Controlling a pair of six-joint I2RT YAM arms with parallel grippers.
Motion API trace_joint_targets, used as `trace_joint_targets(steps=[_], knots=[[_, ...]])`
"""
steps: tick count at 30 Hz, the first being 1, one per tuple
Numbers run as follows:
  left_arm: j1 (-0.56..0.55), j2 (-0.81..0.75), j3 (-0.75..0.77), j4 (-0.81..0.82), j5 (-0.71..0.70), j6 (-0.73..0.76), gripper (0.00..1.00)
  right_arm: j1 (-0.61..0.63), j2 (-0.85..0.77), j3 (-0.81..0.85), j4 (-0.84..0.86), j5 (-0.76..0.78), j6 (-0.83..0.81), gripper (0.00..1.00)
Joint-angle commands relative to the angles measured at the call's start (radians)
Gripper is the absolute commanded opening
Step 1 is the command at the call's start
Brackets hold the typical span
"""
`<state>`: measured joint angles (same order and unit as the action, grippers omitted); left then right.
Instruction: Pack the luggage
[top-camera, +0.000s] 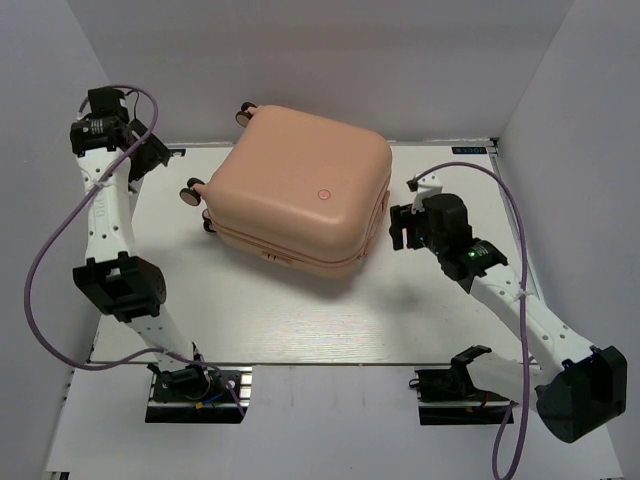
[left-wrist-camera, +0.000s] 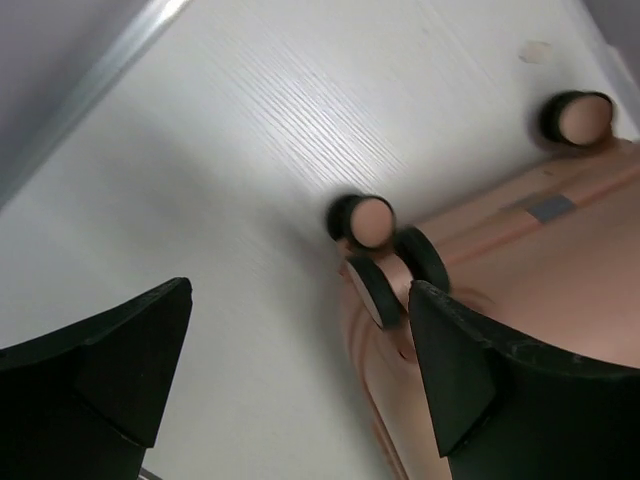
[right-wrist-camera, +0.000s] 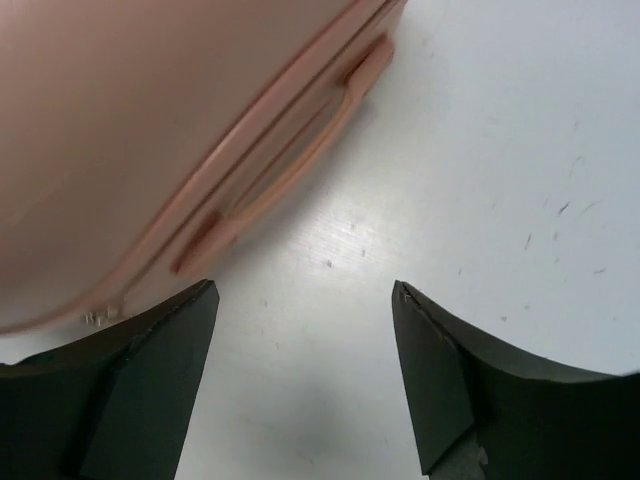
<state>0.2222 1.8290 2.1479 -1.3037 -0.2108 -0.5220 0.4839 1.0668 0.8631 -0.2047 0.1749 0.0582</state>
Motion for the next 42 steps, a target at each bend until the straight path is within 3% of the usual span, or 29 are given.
trace_joint_targets(steps=[1, 5, 11, 18, 28, 32, 38, 42], knots=[[-0.040, -0.069, -0.095, -0.080, 0.180, -0.128, 1.00, 0.008, -0.005, 0.044, -0.185, -0.064, -0.038, 0.76], [-0.107, -0.114, -0.187, -0.008, 0.223, -0.187, 1.00, 0.014, -0.022, 0.001, -0.196, -0.288, -0.044, 0.67], [-0.204, -0.120, -0.270, -0.037, 0.101, -0.249, 1.00, 0.073, -0.047, -0.094, -0.055, -0.380, 0.014, 0.67], [-0.273, -0.165, -0.416, -0.019, 0.001, -0.328, 1.00, 0.147, -0.013, -0.180, 0.103, -0.336, 0.026, 0.65], [-0.271, -0.160, -0.464, -0.062, -0.116, -0.487, 1.00, 0.156, 0.032, -0.251, 0.286, -0.262, 0.055, 0.64], [-0.268, -0.189, -0.433, 0.096, -0.064, -0.509, 1.00, 0.153, -0.002, -0.259, 0.266, -0.239, 0.046, 0.64], [-0.265, -0.192, -0.346, 0.115, -0.027, -0.500, 1.00, 0.153, -0.045, -0.268, 0.205, -0.227, 0.014, 0.64], [-0.265, -0.281, -0.450, 0.196, -0.067, -0.510, 1.00, 0.151, -0.065, -0.271, 0.165, -0.210, 0.003, 0.64]])
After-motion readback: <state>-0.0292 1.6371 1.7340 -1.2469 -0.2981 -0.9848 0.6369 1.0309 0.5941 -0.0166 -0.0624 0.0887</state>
